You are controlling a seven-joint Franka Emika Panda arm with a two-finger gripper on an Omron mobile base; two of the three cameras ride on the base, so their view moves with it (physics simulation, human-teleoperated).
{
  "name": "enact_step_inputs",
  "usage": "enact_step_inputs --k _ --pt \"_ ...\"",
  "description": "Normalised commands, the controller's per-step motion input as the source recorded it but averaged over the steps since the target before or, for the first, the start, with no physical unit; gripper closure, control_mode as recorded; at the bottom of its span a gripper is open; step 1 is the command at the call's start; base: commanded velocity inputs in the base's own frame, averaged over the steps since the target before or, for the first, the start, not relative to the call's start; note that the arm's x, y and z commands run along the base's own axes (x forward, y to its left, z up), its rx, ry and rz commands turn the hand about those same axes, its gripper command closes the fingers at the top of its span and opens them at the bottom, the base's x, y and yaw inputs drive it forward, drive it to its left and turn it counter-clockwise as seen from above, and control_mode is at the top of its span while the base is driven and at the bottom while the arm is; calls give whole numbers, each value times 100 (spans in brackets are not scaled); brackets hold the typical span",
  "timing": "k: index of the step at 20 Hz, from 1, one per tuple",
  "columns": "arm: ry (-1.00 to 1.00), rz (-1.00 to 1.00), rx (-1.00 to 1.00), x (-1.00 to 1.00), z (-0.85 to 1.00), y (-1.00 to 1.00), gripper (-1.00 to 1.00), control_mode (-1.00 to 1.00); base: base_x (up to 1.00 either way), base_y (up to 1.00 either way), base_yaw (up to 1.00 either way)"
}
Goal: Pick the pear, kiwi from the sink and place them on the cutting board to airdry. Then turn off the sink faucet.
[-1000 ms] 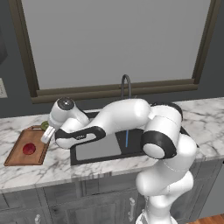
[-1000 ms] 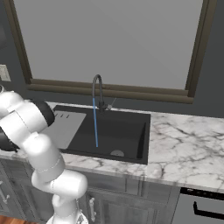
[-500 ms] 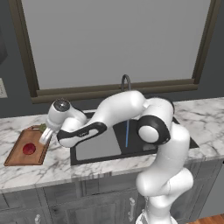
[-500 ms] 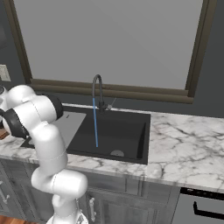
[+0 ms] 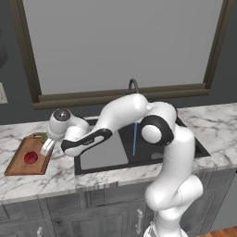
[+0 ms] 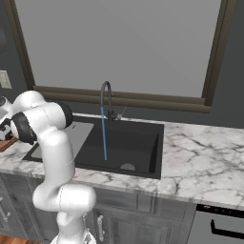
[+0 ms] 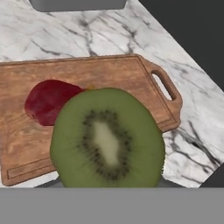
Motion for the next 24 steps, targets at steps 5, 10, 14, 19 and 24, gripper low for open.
enact_step_inputs --k 5,10,14,19,24 --pt "2 0 0 21 -14 4 100 -100 0 0 0" --pt "2 0 -1 25 -14 12 100 -100 0 0 0" --pt "2 0 -2 19 -16 14 100 -100 0 0 0" --pt "2 0 -2 19 -17 16 100 -100 0 0 0" --pt "2 0 -2 19 -18 15 100 -100 0 0 0"
